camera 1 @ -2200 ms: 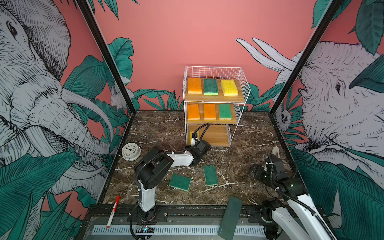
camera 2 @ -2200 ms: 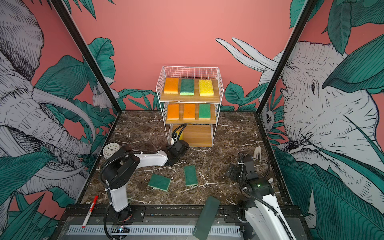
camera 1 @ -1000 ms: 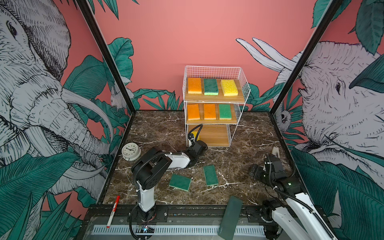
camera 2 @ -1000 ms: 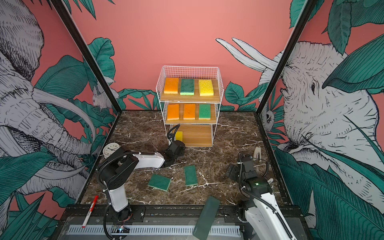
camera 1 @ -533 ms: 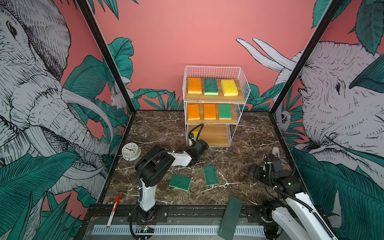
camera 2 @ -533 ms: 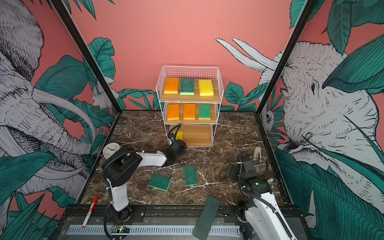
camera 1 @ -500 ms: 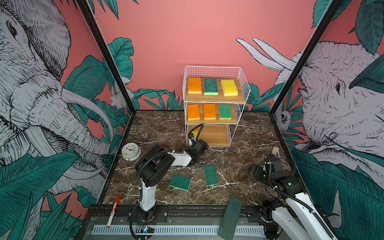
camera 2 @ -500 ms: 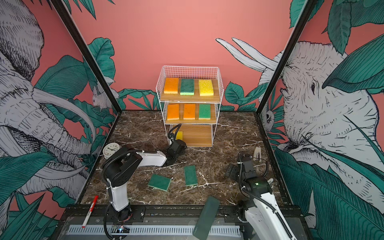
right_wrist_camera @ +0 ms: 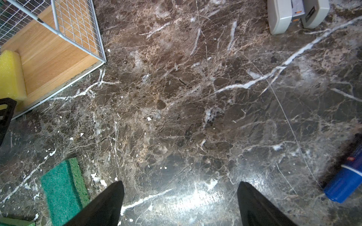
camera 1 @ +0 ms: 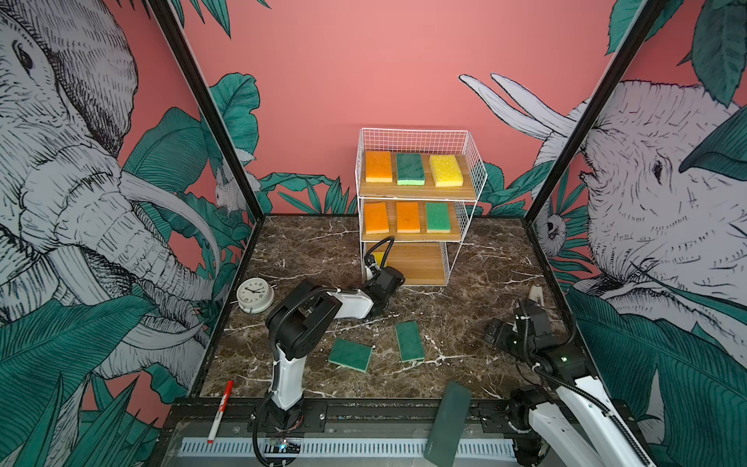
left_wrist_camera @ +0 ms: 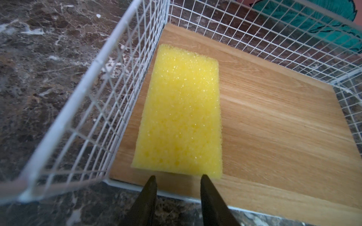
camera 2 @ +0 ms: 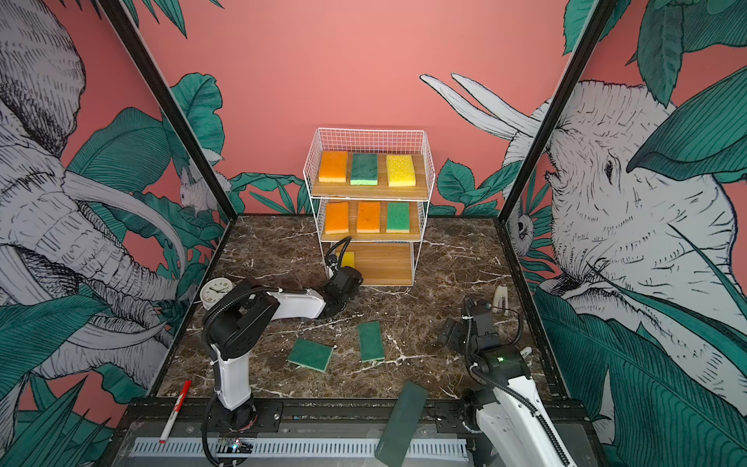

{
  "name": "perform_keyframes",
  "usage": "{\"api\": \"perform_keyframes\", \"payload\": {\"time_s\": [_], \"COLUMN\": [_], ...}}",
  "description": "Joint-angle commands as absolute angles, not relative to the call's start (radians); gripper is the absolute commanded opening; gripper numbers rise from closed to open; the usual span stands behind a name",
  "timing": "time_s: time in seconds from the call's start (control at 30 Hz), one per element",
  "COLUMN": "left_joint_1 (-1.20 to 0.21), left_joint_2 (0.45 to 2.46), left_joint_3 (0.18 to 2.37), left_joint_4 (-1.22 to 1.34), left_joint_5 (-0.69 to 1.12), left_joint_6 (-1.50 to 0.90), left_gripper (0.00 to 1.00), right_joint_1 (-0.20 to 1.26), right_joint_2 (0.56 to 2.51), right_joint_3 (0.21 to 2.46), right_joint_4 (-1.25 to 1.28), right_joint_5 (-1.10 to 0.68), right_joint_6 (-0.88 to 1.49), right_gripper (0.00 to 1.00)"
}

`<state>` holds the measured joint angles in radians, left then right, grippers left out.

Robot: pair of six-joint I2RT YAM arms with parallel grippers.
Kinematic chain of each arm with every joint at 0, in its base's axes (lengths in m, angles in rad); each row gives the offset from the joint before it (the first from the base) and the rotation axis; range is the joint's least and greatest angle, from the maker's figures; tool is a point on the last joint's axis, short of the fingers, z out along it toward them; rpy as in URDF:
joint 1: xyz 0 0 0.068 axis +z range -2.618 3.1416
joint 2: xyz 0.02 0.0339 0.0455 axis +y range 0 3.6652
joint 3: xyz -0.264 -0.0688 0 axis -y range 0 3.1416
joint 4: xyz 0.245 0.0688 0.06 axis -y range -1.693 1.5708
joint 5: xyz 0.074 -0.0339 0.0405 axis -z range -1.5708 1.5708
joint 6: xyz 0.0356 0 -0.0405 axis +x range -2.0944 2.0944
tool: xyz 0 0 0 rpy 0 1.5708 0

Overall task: Arrange cleaning sponges on a shelf
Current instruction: Move the cleaning sponge to the shelf.

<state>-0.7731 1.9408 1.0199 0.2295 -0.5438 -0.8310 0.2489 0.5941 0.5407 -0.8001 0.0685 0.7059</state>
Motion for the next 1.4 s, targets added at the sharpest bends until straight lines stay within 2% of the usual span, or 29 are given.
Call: {"api": "perform_keyframes", "payload": {"time_s": [0.0, 0.23, 0.4, 0.83, 1.1, 1.37], "left_joint_1": [-0.767, -0.762, -0.762, -0.759, -0.767, -0.780], "left_joint_2": [1.944, 1.947, 1.938, 1.907, 1.850, 1.655], "left_joint_3": [1.044, 1.050, 1.082, 1.062, 0.972, 0.844], "left_joint_4": [0.210, 0.188, 0.081, 0.061, 0.217, 0.303], "left_joint_5": [-0.572, -0.588, -0.632, -0.663, -0.634, -0.617], "left_joint_6": [-0.858, -0.875, -0.923, -0.935, -0.824, -0.699], "left_gripper": [0.39, 0.40, 0.40, 0.40, 0.47, 0.50], "right_joint_1": [0.254, 0.253, 0.254, 0.254, 0.253, 0.254], "right_joint_2": [0.597, 0.600, 0.607, 0.611, 0.607, 0.598], "right_joint_3": [0.533, 0.528, 0.528, 0.526, 0.525, 0.551], "right_joint_4": [-0.814, -0.805, -0.801, -0.799, -0.800, -0.817], "right_joint_5": [0.086, 0.085, 0.081, 0.077, 0.077, 0.076], "right_joint_6": [0.699, 0.699, 0.698, 0.696, 0.693, 0.690], "right_gripper": [0.93, 0.93, 0.93, 0.93, 0.93, 0.93]}}
